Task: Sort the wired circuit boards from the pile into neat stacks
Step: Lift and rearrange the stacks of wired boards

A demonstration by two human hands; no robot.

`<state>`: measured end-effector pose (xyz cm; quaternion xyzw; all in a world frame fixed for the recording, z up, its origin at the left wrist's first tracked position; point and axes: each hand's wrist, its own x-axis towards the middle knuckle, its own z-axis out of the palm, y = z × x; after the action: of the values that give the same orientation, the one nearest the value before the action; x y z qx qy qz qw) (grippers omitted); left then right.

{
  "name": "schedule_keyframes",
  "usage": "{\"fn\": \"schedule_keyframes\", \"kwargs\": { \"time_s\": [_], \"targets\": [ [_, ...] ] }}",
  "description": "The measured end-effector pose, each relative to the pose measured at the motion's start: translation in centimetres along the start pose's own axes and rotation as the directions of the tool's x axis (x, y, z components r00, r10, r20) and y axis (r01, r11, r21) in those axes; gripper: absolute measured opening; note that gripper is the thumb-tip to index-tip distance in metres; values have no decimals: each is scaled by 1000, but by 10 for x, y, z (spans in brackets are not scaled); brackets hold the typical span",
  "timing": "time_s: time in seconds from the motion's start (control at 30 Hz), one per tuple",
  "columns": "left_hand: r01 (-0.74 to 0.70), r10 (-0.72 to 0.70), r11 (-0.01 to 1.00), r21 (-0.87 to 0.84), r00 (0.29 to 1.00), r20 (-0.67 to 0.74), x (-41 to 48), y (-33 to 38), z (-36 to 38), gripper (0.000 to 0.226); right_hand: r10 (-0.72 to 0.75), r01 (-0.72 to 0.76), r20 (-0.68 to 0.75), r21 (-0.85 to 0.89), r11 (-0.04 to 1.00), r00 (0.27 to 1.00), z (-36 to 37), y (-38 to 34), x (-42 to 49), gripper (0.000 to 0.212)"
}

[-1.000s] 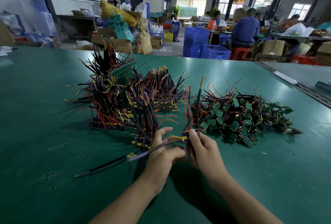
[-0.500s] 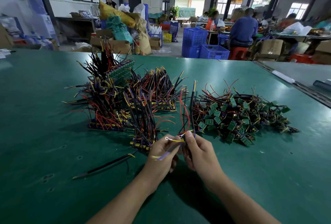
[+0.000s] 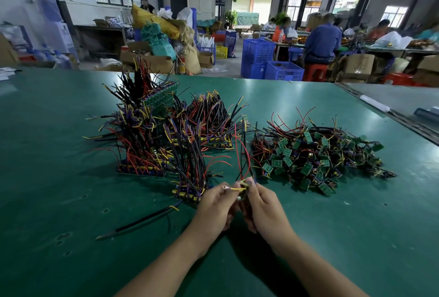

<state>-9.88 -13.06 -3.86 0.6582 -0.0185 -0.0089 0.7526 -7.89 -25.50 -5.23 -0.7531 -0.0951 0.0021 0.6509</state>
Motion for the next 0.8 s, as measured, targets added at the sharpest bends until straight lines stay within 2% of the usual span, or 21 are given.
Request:
{"fn": "schedule_keyframes", "kwargs": {
  "time_s": [0.13, 0.27, 0.37, 0.47, 0.57, 0.67, 0.7, 0.8],
  "targets": [
    [70, -73, 996, -52, 996, -56, 1, 3, 4, 49, 43, -40, 46, -62, 997, 998, 1, 0, 0, 41],
    [3, -7, 996, 85, 999, 44, 0, 3, 3, 43, 102, -103, 56, 31, 994, 993, -4, -3, 0, 34],
    [2, -6, 998, 56, 997, 81, 0, 1, 5, 31, 97, -98, 16, 62, 993, 995, -2, -3, 0, 41],
    [27, -35, 998, 60, 989, 141, -2, 2, 6, 40, 102, -101, -6, 96, 990, 995, 1, -3, -1, 39],
    [17, -15, 1000, -12, 990, 140, -2, 3, 4, 28, 117, -118, 21, 54, 992, 993, -2, -4, -2, 39],
    [7, -4, 1000, -27, 994, 112, -2, 3, 5, 29, 151, -154, 78, 33, 988, 986, -6, -9, -3, 44],
    [8, -4, 999, -31, 993, 116, -3, 3, 5, 32, 159, -166, 99, 58, 984, 982, -8, -11, -4, 42],
    [4, -5, 1000, 8, 991, 134, -4, 2, 4, 61, 180, -206, 174, 146, 968, 968, -10, -17, -4, 38]
  ]
}}
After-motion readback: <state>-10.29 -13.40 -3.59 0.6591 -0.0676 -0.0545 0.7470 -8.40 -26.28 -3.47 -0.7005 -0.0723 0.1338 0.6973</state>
